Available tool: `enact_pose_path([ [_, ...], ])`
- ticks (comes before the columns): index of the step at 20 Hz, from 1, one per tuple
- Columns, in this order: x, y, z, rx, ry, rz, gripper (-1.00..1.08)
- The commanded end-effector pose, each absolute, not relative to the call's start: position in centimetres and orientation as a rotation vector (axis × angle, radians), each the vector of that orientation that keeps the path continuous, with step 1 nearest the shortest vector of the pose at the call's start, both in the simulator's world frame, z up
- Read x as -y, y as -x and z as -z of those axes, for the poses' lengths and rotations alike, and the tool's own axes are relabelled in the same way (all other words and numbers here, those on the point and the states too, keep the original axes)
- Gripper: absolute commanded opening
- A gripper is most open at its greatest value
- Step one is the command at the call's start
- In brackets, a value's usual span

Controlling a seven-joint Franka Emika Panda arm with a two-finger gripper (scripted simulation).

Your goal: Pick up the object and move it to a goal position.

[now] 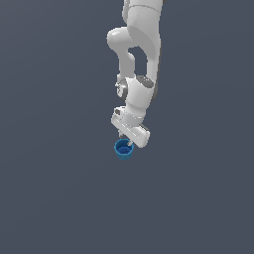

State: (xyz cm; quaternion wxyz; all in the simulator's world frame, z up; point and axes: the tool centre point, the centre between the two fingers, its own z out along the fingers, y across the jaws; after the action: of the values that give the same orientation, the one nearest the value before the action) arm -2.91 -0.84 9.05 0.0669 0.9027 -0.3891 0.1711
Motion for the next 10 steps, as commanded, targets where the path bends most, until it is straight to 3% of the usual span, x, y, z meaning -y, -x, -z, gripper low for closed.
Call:
enact_pose_path([
  [1, 1.0, 3.0, -8.7, 1.230, -2.683, -0.543, 0.28],
  [10, 1.7, 3.4, -7.4, 1.442, -2.523, -0.638, 0.28],
])
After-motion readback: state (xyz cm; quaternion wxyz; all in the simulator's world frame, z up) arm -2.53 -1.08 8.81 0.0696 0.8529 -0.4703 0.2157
